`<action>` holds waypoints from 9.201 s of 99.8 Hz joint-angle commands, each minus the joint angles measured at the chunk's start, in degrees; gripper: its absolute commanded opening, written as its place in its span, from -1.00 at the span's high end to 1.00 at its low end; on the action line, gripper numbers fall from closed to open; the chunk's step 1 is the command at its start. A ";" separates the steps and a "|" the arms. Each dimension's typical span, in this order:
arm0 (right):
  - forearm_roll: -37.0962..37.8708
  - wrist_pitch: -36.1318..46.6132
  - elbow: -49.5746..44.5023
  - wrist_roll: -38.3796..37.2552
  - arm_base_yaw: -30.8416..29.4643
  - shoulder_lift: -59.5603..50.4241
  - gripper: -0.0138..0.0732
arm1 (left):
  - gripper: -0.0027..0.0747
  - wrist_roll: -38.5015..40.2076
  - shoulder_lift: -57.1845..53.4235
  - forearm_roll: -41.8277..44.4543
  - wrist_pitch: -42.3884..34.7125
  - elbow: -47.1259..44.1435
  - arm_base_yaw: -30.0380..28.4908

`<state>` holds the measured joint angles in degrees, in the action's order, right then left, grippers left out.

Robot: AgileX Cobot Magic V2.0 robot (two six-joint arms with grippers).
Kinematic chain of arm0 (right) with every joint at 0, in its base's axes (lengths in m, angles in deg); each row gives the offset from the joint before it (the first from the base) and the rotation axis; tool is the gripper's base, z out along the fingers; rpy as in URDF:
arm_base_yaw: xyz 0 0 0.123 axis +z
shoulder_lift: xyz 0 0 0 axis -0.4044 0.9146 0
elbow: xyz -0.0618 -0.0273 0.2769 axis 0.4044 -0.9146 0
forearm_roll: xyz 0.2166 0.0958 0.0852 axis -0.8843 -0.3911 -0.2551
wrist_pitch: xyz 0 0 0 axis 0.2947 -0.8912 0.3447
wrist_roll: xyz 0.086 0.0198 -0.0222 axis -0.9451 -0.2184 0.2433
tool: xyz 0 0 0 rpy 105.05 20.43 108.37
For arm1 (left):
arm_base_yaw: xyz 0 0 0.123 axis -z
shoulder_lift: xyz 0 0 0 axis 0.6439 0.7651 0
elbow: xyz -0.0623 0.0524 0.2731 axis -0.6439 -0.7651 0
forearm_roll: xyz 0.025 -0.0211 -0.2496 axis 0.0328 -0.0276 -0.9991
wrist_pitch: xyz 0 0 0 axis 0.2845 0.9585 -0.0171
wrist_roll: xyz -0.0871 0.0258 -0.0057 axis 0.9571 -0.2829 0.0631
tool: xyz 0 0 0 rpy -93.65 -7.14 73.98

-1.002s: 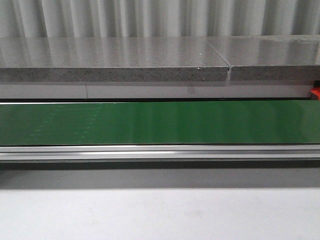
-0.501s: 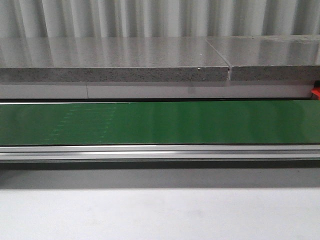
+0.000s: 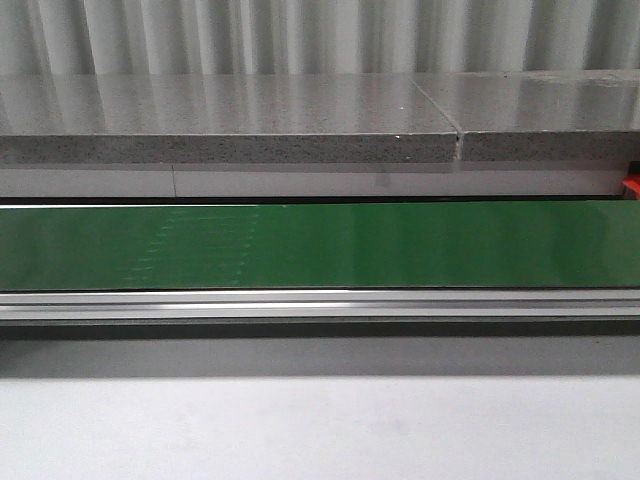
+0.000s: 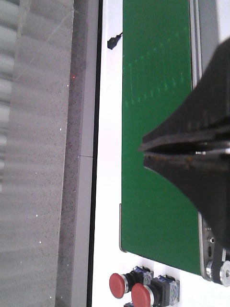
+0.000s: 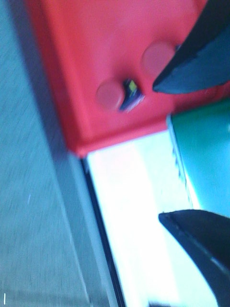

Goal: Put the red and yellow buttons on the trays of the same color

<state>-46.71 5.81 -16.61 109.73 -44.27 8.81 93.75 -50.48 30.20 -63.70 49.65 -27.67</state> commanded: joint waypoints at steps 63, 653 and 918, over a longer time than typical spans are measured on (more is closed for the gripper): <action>-0.85 1.52 -19.67 8.09 9.77 -33.01 -0.50 | 0.99 0.13 0.51 -0.10 -4.67 1.56 0.31; -0.90 0.10 -26.05 8.03 9.77 -43.89 0.87 | 0.96 19.59 71.14 10.86 3.18 44.94 -24.21; -0.90 0.10 -26.05 8.03 9.77 -43.89 0.87 | -0.57 -3.75 86.42 -9.35 2.04 48.62 -38.64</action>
<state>-46.80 2.51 -44.01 117.38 -34.47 -34.94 90.18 36.80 20.64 -59.82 94.39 -65.89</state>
